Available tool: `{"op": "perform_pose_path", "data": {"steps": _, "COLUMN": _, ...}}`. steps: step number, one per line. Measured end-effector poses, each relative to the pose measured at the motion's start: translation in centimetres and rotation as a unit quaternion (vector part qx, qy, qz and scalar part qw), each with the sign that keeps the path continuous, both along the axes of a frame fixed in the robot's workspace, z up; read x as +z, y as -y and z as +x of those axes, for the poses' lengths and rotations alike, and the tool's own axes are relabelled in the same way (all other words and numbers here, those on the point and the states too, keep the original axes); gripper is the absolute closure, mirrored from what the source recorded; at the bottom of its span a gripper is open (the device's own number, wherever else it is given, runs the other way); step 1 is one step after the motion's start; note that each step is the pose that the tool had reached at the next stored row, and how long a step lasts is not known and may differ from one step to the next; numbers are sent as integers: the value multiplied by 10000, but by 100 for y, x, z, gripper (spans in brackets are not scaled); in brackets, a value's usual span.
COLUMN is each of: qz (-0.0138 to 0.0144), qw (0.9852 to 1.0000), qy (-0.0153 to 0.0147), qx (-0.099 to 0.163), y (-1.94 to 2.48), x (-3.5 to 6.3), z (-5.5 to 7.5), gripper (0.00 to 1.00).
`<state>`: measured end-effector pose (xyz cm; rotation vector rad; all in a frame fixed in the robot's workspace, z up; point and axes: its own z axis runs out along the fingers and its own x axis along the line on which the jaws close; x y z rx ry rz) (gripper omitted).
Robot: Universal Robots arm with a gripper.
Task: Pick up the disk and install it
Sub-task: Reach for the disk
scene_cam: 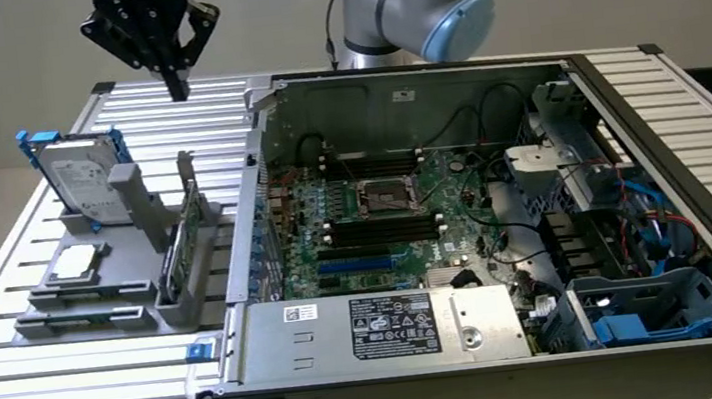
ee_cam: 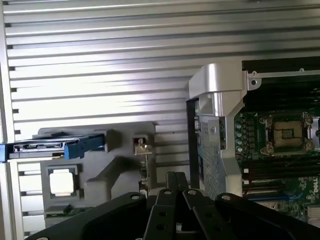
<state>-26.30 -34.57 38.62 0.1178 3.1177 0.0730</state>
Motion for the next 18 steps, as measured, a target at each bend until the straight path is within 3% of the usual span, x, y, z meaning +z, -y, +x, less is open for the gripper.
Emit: {"op": "perform_pose_path", "data": {"steps": 18, "qz": 0, "qw": 10000, "qy": -3, "qx": 0, "y": -137, "x": -55, "z": -816, "gripper": 89}}
